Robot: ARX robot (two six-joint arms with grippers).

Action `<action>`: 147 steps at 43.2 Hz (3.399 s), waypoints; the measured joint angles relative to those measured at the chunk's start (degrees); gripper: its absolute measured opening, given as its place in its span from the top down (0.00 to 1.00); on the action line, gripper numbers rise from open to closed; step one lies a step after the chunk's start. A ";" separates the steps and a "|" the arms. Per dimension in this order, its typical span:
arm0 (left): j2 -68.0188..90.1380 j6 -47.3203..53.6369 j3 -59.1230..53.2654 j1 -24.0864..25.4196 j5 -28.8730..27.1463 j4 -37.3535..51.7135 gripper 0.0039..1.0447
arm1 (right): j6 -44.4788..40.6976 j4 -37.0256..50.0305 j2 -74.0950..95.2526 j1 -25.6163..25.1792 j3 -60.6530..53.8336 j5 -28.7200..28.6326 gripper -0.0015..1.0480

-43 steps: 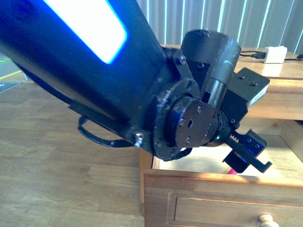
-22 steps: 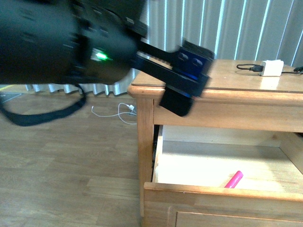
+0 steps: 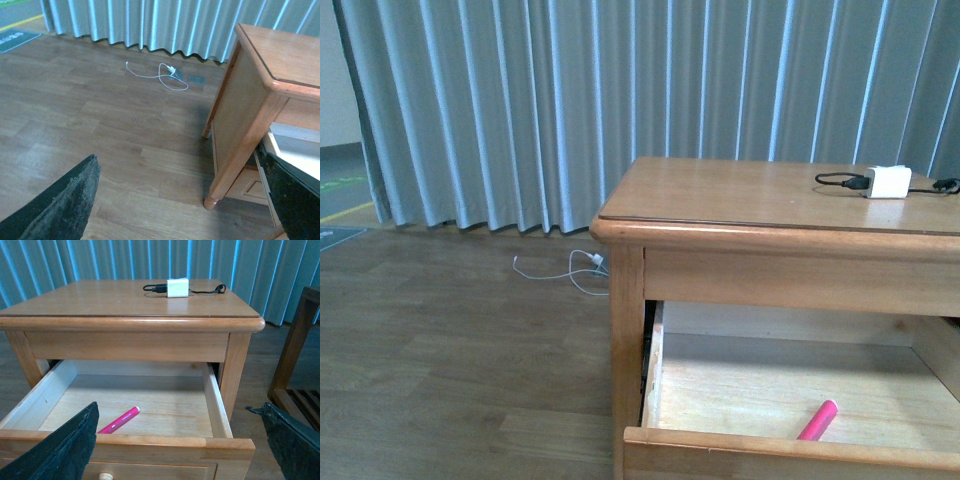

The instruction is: Place pink marker in drawer with both arms

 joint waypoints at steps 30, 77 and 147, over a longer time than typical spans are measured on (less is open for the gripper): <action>-13.81 6.80 -11.78 14.01 17.40 3.41 0.83 | 0.00 0.00 0.00 0.04 0.00 0.02 0.08; -30.29 7.21 -16.61 14.34 18.03 -7.30 0.96 | 0.00 0.00 0.00 0.09 -0.02 0.00 0.08; -30.29 7.34 -16.61 14.34 18.03 -7.30 0.06 | 4.13 -5.95 70.82 -4.11 28.02 -8.48 0.08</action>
